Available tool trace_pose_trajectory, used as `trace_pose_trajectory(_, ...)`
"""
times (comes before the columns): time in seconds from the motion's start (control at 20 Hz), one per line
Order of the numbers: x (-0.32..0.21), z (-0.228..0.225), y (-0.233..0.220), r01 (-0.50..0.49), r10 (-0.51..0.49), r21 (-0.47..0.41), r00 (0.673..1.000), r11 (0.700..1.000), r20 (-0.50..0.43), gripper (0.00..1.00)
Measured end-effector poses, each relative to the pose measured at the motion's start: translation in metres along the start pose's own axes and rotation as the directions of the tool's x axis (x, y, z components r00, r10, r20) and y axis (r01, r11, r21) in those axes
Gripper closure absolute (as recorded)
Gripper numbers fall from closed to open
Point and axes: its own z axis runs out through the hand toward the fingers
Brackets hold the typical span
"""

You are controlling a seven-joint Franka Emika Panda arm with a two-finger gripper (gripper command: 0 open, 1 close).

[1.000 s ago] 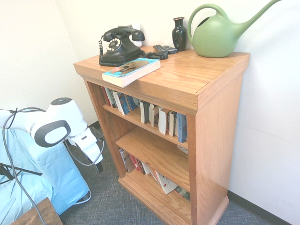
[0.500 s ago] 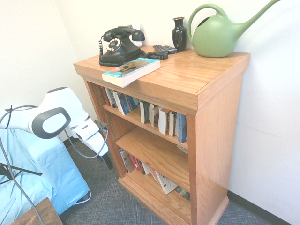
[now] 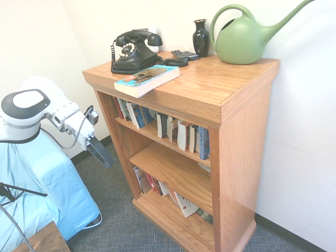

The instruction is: Organize the shelf

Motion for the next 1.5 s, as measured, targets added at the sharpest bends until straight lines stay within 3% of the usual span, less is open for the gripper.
trace_pose_trajectory(0.25, 0.017, -0.026, -0.014, 0.008, -0.038, -0.185, 0.986, 0.983, -0.162, 0.0)
trace_pose_trajectory(0.6, 0.048, -0.06, -0.055, -0.044, -0.038, -0.319, 0.969, 0.947, -0.246, 0.0)
trace_pose_trajectory(0.9, 0.069, -0.069, -0.083, -0.082, -0.036, -0.364, 0.951, 0.928, -0.308, 0.0)
trace_pose_trajectory(1.5, 0.097, -0.085, -0.131, -0.133, -0.004, -0.365, 0.936, 0.921, -0.352, 0.0)
